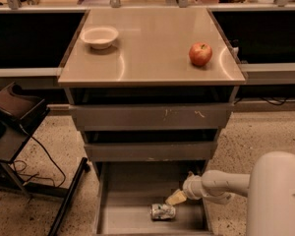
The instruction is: Pick 7up can from bottom drawer and place on counter
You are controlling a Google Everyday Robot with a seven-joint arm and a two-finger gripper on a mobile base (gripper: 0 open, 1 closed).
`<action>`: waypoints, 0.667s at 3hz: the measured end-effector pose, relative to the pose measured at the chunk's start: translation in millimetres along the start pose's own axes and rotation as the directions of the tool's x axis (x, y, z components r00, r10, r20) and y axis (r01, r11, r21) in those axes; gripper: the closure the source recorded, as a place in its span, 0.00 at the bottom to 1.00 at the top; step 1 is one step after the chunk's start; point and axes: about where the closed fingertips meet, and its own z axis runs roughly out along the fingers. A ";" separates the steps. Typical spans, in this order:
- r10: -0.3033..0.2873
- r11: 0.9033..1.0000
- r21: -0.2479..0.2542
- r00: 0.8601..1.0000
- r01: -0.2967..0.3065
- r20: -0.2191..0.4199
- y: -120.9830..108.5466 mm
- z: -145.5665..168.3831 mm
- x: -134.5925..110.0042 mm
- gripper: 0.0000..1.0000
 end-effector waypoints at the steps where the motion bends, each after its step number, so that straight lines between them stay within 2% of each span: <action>1: 0.000 1.000 0.000 1.000 0.000 0.000 0.1 0.2 -0.1 0.00; 2: -0.013 0.999 -0.035 1.000 0.012 -0.016 9.3 39.4 8.3 0.00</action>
Offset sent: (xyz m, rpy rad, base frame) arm 0.0098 0.0506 -0.1011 0.0057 0.0697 0.0810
